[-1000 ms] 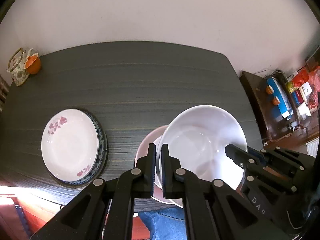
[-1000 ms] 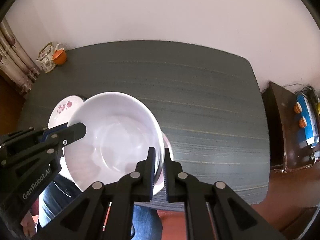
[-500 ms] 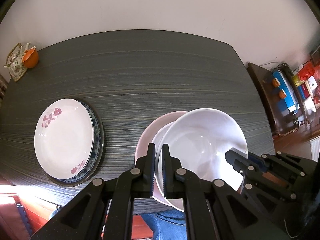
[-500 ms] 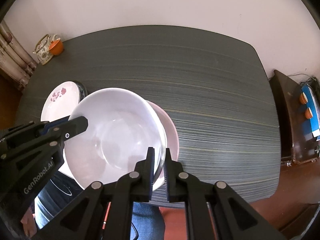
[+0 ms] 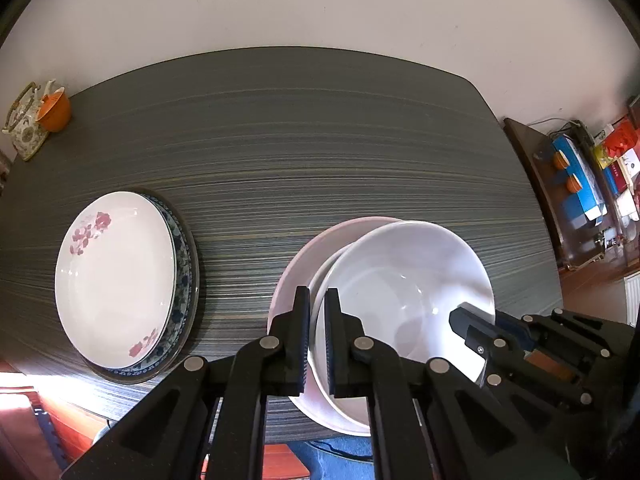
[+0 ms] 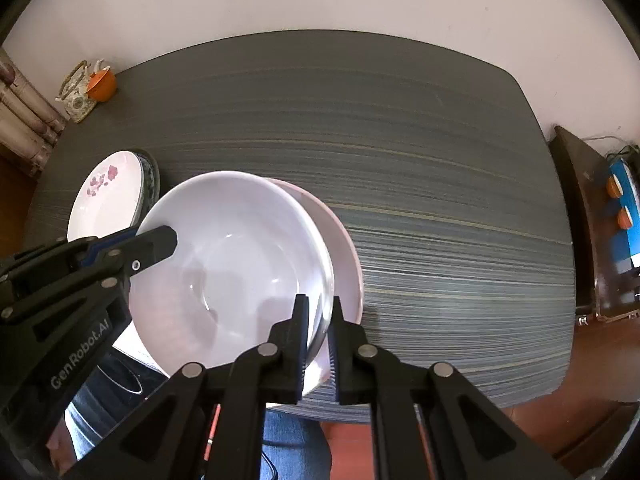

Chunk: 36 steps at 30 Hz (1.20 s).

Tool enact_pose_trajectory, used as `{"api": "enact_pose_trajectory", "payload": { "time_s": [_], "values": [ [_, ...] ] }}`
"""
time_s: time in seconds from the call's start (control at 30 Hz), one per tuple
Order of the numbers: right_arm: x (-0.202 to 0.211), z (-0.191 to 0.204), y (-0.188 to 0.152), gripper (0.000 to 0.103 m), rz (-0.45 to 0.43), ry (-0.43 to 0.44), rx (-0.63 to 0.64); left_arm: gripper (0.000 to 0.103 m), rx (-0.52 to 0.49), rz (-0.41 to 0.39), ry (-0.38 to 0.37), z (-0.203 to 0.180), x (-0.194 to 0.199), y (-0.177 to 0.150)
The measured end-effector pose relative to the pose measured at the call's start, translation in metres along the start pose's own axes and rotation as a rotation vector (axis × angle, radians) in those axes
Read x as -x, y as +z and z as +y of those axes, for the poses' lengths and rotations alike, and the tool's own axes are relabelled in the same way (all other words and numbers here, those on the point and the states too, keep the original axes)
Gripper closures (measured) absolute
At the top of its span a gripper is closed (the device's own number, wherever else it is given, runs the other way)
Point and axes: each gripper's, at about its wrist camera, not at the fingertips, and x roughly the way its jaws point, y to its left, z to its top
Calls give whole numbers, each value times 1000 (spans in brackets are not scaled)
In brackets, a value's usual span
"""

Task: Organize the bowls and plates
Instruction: 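Lower the 'Dog' bowl into the nested bowls and open, then close the right tool on the rim of the nested bowl stack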

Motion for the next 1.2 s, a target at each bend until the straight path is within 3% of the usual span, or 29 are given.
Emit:
{"api": "enact_pose_trajectory", "payload": {
  "time_s": [0.57, 0.73, 0.77, 0.8, 0.87, 0.97, 1.03, 1.13, 1.17, 1.2],
  "values": [
    [-9, -3, 2, 92, 18, 6, -5, 94, 18, -6, -1, -1, -8, 0],
    [-6, 0, 3, 90, 18, 6, 5, 51, -7, -48, -13, -4, 3, 2],
    [-3, -1, 2, 90, 12, 4, 5, 37, -3, -73, -30, -2, 11, 2],
    [2, -2, 1, 90, -1, 8, 5, 33, 2, -99, -51, 3, 20, 3],
    [16, -8, -1, 90, -40, 22, -2, 31, 12, -164, -68, 11, 42, 6],
    [36, -25, -1, 90, -92, 21, -28, 27, 17, -223, -14, 35, 64, 12],
    [40, -40, -2, 90, -90, 6, -48, 27, 46, -188, 13, 52, 60, 13],
    [30, -57, -6, 89, -57, 5, -86, 30, 78, -73, 21, 74, 36, 4],
    [24, -61, -8, 89, -42, 21, -97, 33, 65, -31, 38, 74, 23, -2],
    [19, -64, -10, 89, -26, 30, -107, 42, 52, -9, 45, 76, 17, -7]
  ]
}}
